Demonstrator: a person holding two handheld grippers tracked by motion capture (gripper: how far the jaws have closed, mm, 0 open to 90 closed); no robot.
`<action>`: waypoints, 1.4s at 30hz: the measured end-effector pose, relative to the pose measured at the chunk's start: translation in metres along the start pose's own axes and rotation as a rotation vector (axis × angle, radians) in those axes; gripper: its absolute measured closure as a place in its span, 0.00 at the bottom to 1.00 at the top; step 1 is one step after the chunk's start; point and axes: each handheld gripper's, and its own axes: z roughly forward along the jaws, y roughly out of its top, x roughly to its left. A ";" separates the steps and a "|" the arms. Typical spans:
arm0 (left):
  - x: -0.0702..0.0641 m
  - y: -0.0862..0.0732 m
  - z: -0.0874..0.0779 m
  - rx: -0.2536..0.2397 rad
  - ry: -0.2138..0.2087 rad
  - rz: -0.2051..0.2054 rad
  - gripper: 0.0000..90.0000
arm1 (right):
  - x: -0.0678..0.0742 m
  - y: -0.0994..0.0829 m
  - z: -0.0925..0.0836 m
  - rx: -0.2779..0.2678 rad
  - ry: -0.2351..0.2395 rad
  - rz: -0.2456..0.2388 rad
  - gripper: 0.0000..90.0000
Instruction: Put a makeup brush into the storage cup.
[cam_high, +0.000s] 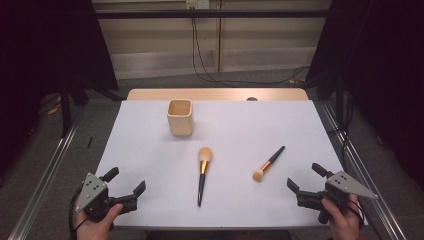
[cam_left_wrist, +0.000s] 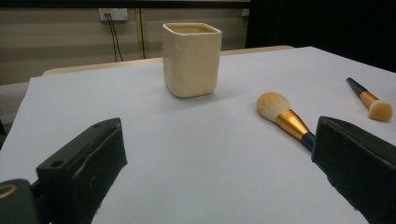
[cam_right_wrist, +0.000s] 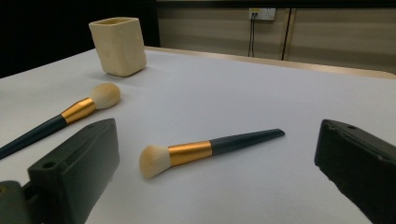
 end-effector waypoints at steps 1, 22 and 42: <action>0.000 0.000 0.000 0.001 -0.004 -0.002 0.03 | 0.000 0.000 0.000 0.000 0.003 0.003 0.00; -0.020 0.010 0.004 0.029 -0.049 0.034 0.05 | 0.002 0.000 0.001 0.008 0.017 -0.003 0.00; -0.050 0.022 0.040 0.055 -0.112 0.065 0.05 | 0.003 -0.001 0.004 0.015 0.023 -0.018 0.00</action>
